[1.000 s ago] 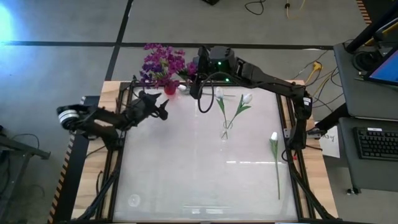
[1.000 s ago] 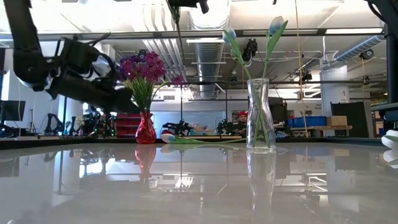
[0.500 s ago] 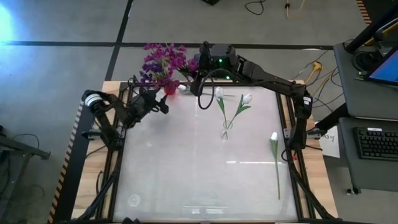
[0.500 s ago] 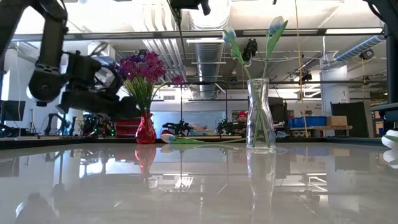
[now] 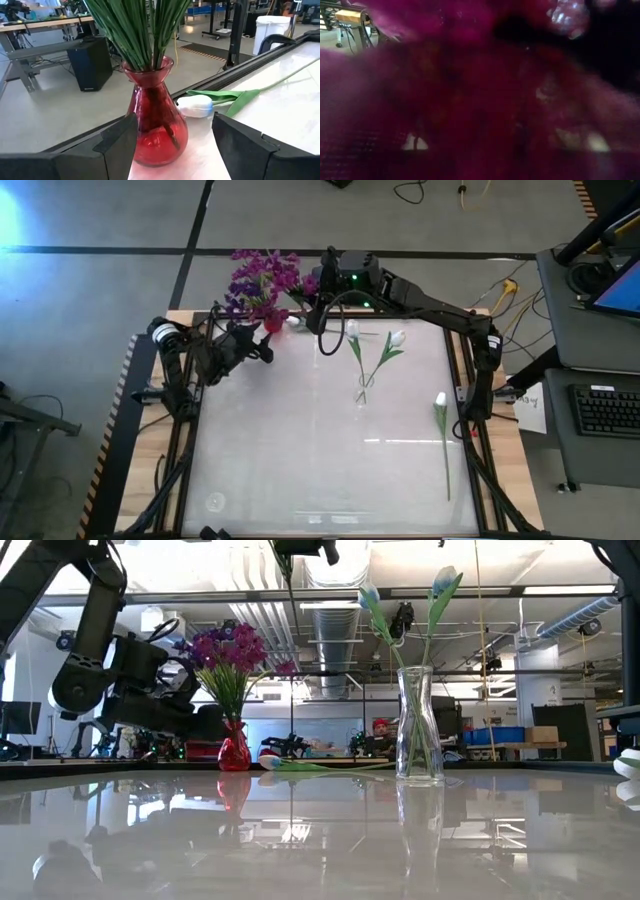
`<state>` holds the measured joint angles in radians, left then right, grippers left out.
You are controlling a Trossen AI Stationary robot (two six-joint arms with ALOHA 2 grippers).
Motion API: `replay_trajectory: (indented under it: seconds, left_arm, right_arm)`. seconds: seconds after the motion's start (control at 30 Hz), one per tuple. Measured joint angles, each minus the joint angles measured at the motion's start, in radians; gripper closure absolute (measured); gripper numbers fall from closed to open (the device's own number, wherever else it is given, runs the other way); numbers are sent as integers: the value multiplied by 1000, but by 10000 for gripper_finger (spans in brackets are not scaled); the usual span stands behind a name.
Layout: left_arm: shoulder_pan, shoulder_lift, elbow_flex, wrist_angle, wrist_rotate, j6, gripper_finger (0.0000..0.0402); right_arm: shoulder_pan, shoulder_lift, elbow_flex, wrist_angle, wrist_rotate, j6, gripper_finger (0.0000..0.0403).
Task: Sort flowers into vase by color
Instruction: Put the light purple flower into the red vase
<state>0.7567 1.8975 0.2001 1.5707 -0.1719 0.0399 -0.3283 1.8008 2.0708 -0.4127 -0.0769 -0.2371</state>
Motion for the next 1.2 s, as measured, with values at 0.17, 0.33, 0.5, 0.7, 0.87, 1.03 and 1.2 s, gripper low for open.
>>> replay_trajectory:
  seconds: [0.17, 0.33, 0.5, 0.7, 0.87, 1.03, 1.2]
  left_arm:
    - [0, -2, 0, 0, 12, 3, 148]
    - [-1, -6, 1, 0, 77, -1, 94]
    - [0, -6, 2, -5, 51, -32, 34]
    - [-2, -6, 18, -9, 51, -57, 3]
    - [5, -7, 50, -28, -10, -43, 5]
    - [7, -6, 88, -32, -12, -36, 6]
    - [7, -4, 134, -117, -14, -32, 8]
  right_arm:
    - [0, 0, -1, 1, 0, 1, 381]
    - [0, 0, -4, 2, 0, 8, 381]
    - [0, 0, -5, 1, 0, 8, 381]
    - [0, 0, -5, 2, 0, 0, 381]
    - [0, 0, -6, 2, 0, 1, 381]
    - [0, 0, -9, 2, 0, 1, 381]
    - [0, 0, -10, 1, 0, 1, 381]
